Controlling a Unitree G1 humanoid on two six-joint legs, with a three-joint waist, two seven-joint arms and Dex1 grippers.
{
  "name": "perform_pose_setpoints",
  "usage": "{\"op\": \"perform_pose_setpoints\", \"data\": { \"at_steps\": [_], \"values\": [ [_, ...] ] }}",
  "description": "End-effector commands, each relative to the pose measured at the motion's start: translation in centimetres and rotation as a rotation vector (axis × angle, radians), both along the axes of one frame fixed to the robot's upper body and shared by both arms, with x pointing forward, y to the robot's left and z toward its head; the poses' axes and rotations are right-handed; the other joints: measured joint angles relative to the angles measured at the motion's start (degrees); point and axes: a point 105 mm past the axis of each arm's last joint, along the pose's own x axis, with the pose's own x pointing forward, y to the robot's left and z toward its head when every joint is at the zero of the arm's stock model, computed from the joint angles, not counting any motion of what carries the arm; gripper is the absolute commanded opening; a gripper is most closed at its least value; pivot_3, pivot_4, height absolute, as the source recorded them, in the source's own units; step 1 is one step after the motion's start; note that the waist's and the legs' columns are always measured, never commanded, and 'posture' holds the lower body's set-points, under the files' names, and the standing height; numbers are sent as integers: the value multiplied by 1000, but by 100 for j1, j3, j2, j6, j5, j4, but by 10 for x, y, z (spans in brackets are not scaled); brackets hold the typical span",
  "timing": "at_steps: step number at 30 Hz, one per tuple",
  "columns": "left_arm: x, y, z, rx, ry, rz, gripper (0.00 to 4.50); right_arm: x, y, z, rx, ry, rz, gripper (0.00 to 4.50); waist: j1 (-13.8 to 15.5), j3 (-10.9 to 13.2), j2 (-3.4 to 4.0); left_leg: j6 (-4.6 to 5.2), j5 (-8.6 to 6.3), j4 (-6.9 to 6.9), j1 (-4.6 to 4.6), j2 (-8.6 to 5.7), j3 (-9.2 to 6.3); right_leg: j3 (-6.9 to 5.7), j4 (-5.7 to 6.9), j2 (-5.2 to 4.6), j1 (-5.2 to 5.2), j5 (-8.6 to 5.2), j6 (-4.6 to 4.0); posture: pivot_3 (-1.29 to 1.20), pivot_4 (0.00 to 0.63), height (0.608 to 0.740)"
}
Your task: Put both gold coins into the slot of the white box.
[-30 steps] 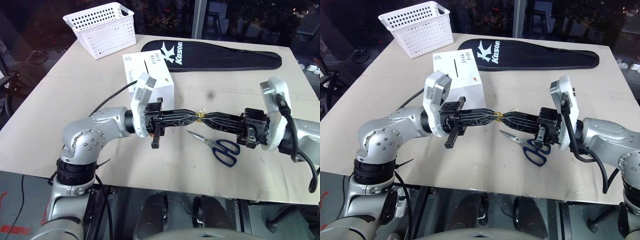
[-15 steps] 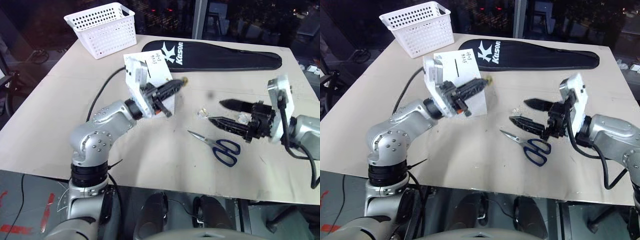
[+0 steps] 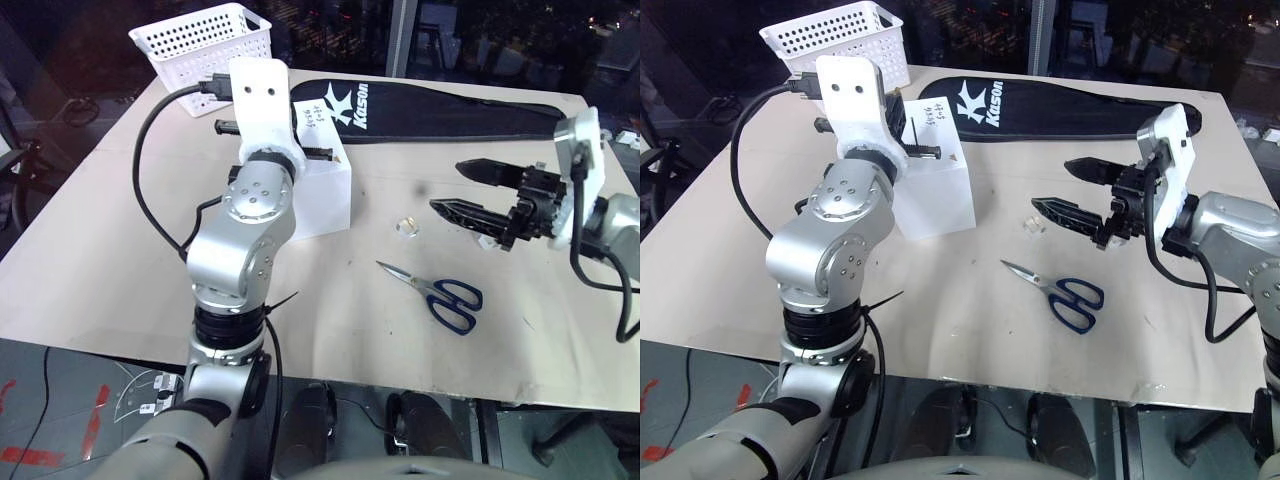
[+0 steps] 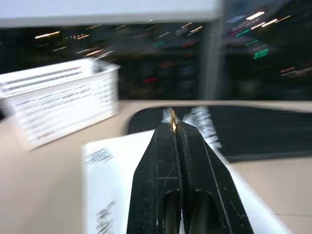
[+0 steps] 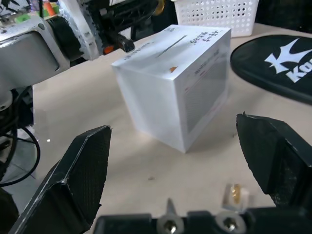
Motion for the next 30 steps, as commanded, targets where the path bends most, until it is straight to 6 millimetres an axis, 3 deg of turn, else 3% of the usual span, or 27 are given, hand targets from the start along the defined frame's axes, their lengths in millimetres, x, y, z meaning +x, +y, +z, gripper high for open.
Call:
{"op": "perform_pose_setpoints", "data": {
  "at_steps": [1, 11, 19, 30],
  "values": [
    [3, 1, 3, -43, 31, 125, 0, -2, 0, 12, -19, -80, 46, 4432, 6, 0, 0, 0, 0, 0, 0, 0, -1, -1, 0, 0, 0, 0, 0, 0, 150, 740],
    [17, -5, -9, -74, 149, 188, 0, -12, -26, 39, 18, -229, 38, 4432, 9, 2, -3, -10, 6, 0, -4, -2, 1, -1, -2, -4, -1, 0, 0, 0, 150, 740],
    [21, -19, -5, -110, 148, 111, 0, -21, -50, 33, -122, -266, -55, 4432, 5, 3, -4, -6, 3, 0, -7, -4, -1, -4, -2, -11, -1, 0, 0, 0, 150, 740],
    [25, -20, -13, -132, 220, 148, 0, -30, -54, 38, -128, -295, -72, 4432, 8, 3, -5, -9, 5, 1, -5, -5, 1, -1, -2, -7, -1, 0, 1, 0, 150, 740]
  ]
}}
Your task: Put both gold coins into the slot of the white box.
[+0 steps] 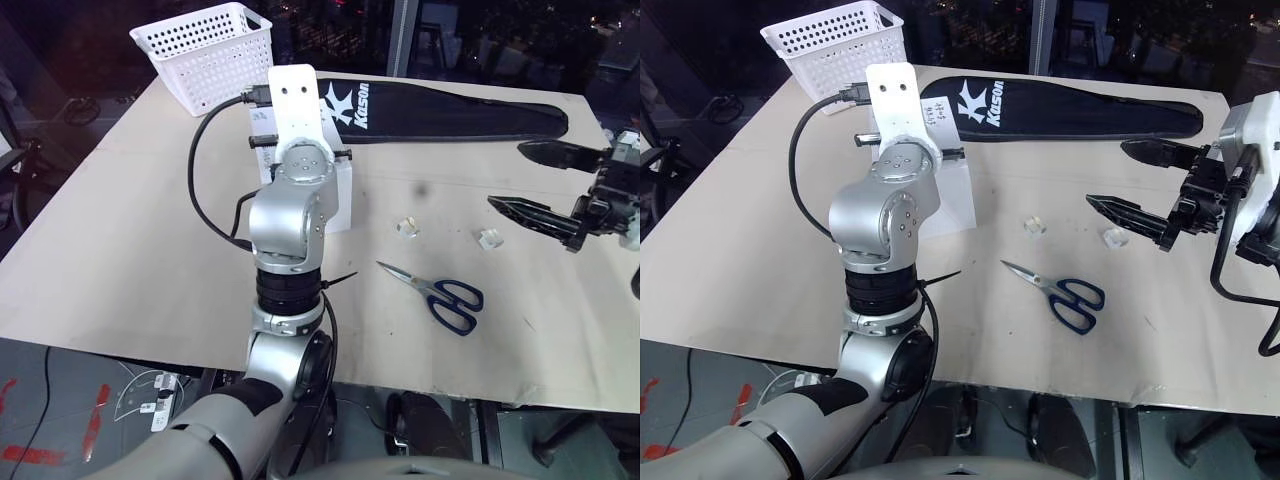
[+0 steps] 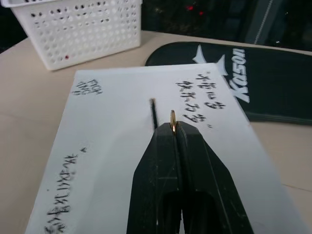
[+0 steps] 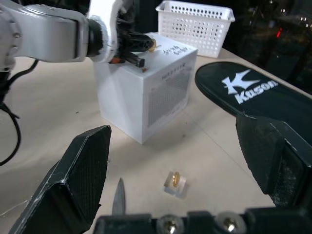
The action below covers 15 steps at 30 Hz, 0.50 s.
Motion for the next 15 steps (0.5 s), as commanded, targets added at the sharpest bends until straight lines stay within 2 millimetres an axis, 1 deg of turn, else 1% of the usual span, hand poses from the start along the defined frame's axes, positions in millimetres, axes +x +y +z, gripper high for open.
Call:
{"op": "perform_pose_setpoints", "data": {
  "at_steps": [1, 15],
  "values": [
    [-3, -3, 10, -6, -23, 9, 0, -7, -5, 14, -1, -60, -7, 4432, 0, 0, 0, 0, 0, 0, 0, 0, 0, 0, 0, 0, 0, 0, 0, 0, 150, 740],
    [-4, -5, 6, -40, 26, 23, 0, -6, -5, 14, -12, -56, 3, 4432, -12, 0, 0, -2, 1, 0, 2, 1, 0, 1, 2, 2, 0, 0, 0, 0, 150, 740]
  ]
}}
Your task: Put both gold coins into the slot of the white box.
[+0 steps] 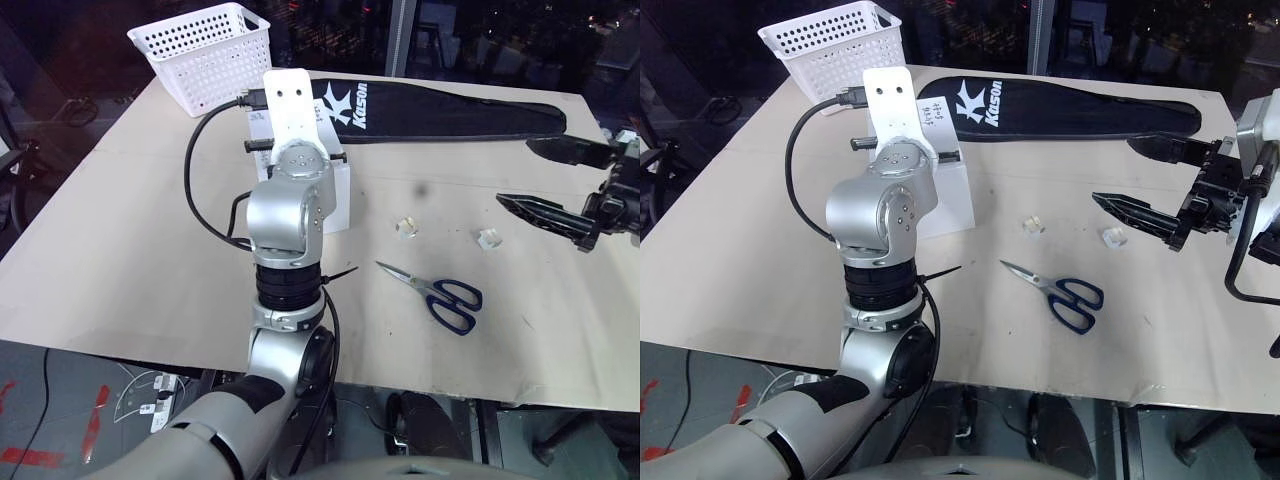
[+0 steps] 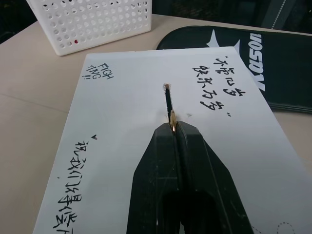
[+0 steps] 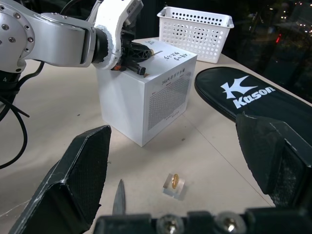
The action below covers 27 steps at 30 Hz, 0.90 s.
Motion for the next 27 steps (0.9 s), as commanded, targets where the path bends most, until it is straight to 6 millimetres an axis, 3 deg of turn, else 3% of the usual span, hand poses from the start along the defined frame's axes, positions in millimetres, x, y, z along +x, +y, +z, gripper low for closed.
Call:
{"op": "perform_pose_setpoints", "data": {
  "at_steps": [1, 4, 6, 10, 14, 16, 19, 25, 27],
  "values": [
    [-5, -8, 12, -27, -30, 3, 0, -4, -2, 12, -17, -54, -5, 4432, -2, 0, 0, 0, 0, 0, 1, 0, 0, 1, 0, 0, 0, 0, 0, 0, 150, 740],
    [-6, -8, 15, -44, -62, -2, 898, -5, -2, 12, -19, -56, -2, 4500, 3, 0, 0, 0, 0, 0, 1, 0, 1, 2, 1, 0, 0, 0, 0, 0, 150, 740],
    [-7, -7, 21, -50, -98, -22, 1858, -5, -2, 13, -18, -57, 2, 4500, 9, 0, 0, 0, 0, 0, 1, 0, 0, 0, 1, 0, 0, 0, 0, 0, 150, 740],
    [-14, -5, 40, 0, -232, -176, 1858, -6, -2, 11, -17, -52, 6, 4500, 8, 0, 0, -7, 4, 1, -1, -1, 1, 0, 0, -2, 0, 0, 0, 0, 150, 740],
    [-28, -8, 47, 95, -305, -407, 1858, -3, -2, 6, -10, -28, 1, 4500, -23, -1, 3, -14, 7, -2, 6, 4, 5, 4, 5, 0, 0, 0, -1, 0, 150, 740],
    [-43, -15, 50, 52, -372, -660, 1858, 5, 2, -3, -22, -12, -28, 4500, -15, -2, 4, -15, 8, -3, 9, 5, 6, 5, 7, 0, 0, 0, -2, 0, 150, 740],
    [-67, -1, 48, 21, -431, -865, 1858, 19, 18, -27, -31, 87, -62, 4500, -49, -2, 4, -15, 8, 2, 12, 7, 10, 4, 6, -13, 4, 0, -2, 0, 150, 740],
    [-119, 12, 20, 18, -341, -1199, 1858, 49, 43, -71, -10, 265, -174, 4500, -137, -1, 5, -15, 8, 2, 21, 12, 19, 6, 13, -21, 4, 0, -2, 0, 150, 740],
    [-127, 19, 6, 59, -277, -1226, 2723, 62, 48, -86, -4, 305, -242, 4246, -140, -3, 3, -15, 8, 4, 22, 10, 19, 6, 12, -20, 6, 0, -2, 0, 150, 740]
  ]
}}
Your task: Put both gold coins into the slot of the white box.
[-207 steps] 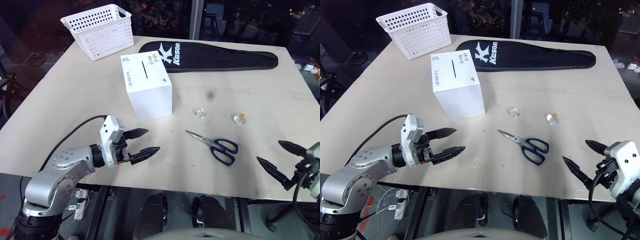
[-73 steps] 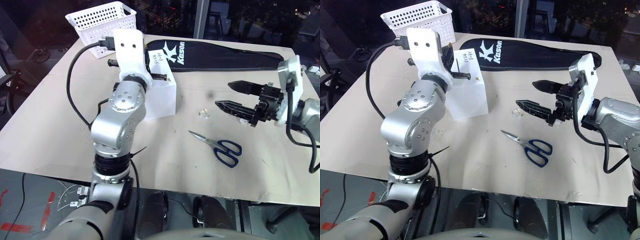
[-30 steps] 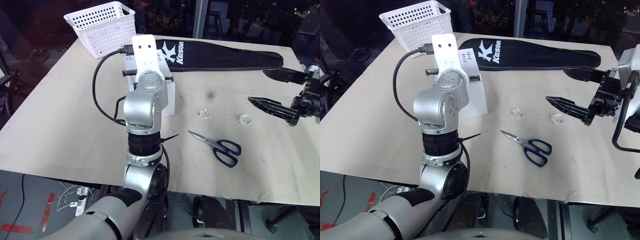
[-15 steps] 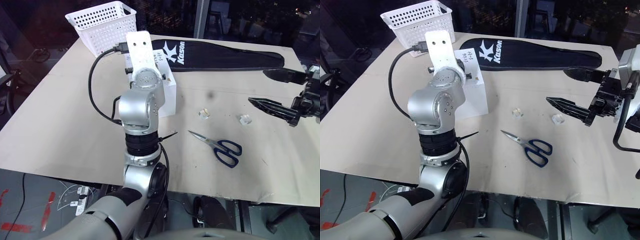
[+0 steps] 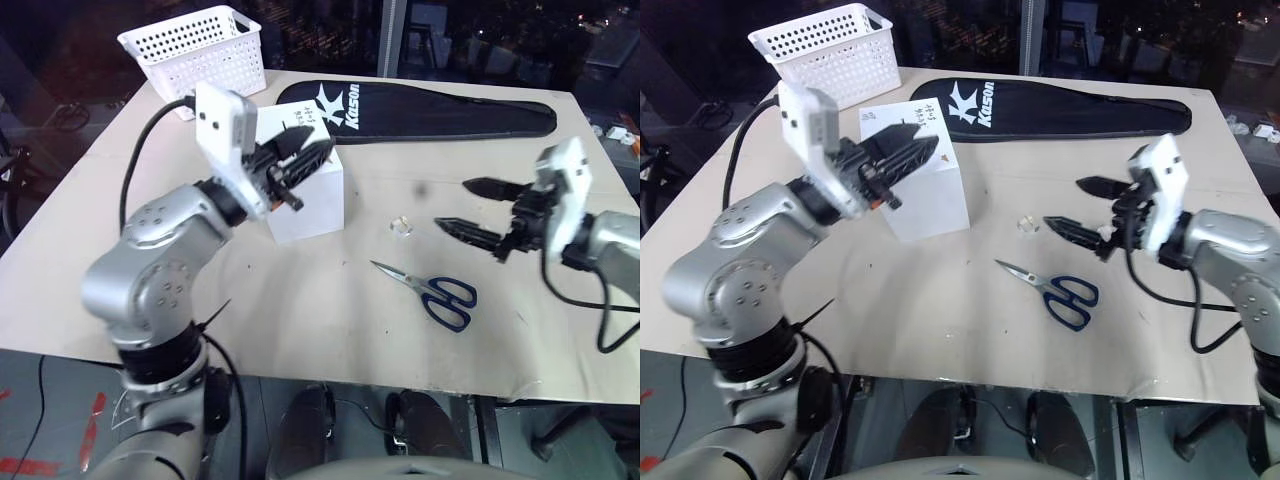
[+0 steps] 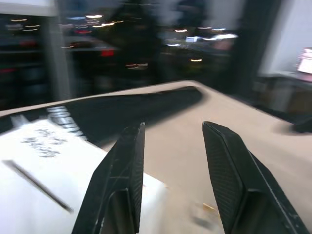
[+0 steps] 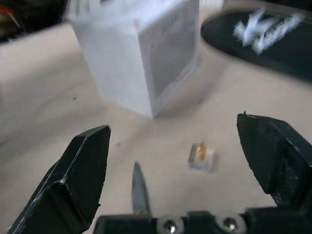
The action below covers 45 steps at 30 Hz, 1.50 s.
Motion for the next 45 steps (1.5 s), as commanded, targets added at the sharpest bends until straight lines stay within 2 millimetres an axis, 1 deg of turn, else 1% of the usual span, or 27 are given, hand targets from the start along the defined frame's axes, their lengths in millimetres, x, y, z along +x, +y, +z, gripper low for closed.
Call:
{"op": "perform_pose_setpoints", "data": {
  "at_steps": [1, 2, 3, 5, 7, 10, 11, 12, 18, 19, 20, 32, 33, 34, 35, 45],
  "values": [
    [-26, 4, -9, 96, -22, -94, 3166, 22, 3, -19, -44, 27, -133, 3960, -5, -2, -2, 0, 0, 0, 1, -2, 0, 0, 0, 5, 1, 0, 0, 0, 150, 740],
    [-28, 7, -16, 129, -18, -92, 3670, 27, 5, -25, -63, 31, -162, 3678, 12, -1, 0, 0, 0, 0, 2, -4, 2, 1, 1, 11, 1, 0, 0, 0, 150, 740],
    [-31, 8, -22, 144, 2, -111, 4110, 32, 7, -29, -77, 36, -185, 3258, 24, 0, 0, 1, 0, -1, 0, -7, 1, 0, 1, 10, 0, 0, 0, 0, 150, 740],
    [-34, 9, -30, 161, 24, -133, 4110, 37, 12, -35, -93, 39, -208, 3258, 34, -1, 0, 2, 0, 0, 0, -7, 1, 0, 0, 11, 1, 0, 0, 0, 150, 740],
    [-34, 12, -34, 169, 30, -128, 4110, 42, 18, -39, -86, 55, -224, 3258, 45, -1, 0, 4, -1, 0, 0, -6, 1, -1, 0, 11, 0, 0, 0, 0, 150, 740],
    [-34, 14, -39, 185, 39, -135, 4110, 50, 21, -43, -84, 65, -259, 3258, 33, -2, -2, 10, -5, -1, 1, -5, 2, -1, 0, 13, 0, 0, -1, 0, 150, 740],
    [-34, 15, -40, 189, 36, -131, 4177, 51, 22, -44, -90, 65, -262, 2835, 27, -2, -2, 13, -7, -1, 2, -4, 1, -1, 0, 14, 0, 0, -1, 0, 150, 740],
    [-34, 15, -41, 190, 40, -134, 4177, 53, 25, -46, -98, 67, -265, 2716, 23, -2, -2, 13, -7, -1, 2, -3, 2, -2, 0, 15, 0, 0, -1, 0, 150, 740],
    [-34, 13, -43, 193, 31, -129, 4177, 53, 34, -51, -106, 73, -242, 2716, 2, -1, -1, 15, -8, -6, 0, -3, 3, -1, 0, 15, -3, 0, -2, 0, 150, 740],
    [-34, 13, -43, 191, 32, -130, 4177, 53, 36, -52, -112, 72, -235, 2244, -1, -1, -1, 15, -8, -6, 0, -3, 3, -1, 0, 15, -3, 0, -2, 0, 150, 740],
    [-34, 12, -44, 189, 32, -131, 4177, 54, 38, -53, -118, 70, -230, 1999, -1, -1, -1, 17, -9, -6, 1, -3, 5, -1, 0, 14, -3, 0, -2, 0, 150, 740],
    [-37, 10, -45, 192, 33, -119, 4177, 65, 43, -62, -140, 76, -247, 1999, -11, -1, -1, 18, -10, -7, 2, -2, 7, -4, 0, 16, -5, 0, -2, 0, 150, 740],
    [-37, 10, -45, 191, 33, -118, 4177, 66, 44, -62, -140, 75, -248, 1577, -11, -1, -1, 18, -11, -8, 2, -2, 6, -3, 0, 16, -5, 0, -2, 0, 150, 740],
    [-38, 10, -45, 191, 34, -117, 4177, 66, 44, -63, -140, 76, -248, 1455, -11, -1, -1, 18, -10, -8, 2, -2, 6, -3, 0, 16, -5, 0, -2, 0, 150, 740],
    [-38, 10, -45, 191, 35, -117, 4177, 67, 45, -63, -143, 77, -244, 1170, -11, -1, -1, 18, -10, -9, 2, -2, 7, -3, 0, 16, -5, 0, -2, 0, 150, 740],
    [-38, 9, -44, 193, 33, -110, 4177, 68, 48, -65, -148, 78, -234, 1170, -11, -1, 0, 16, -10, -11, 2, -2, 9, -4, -1, 15, -6, 0, -2, 0, 150, 740]
  ]
}}
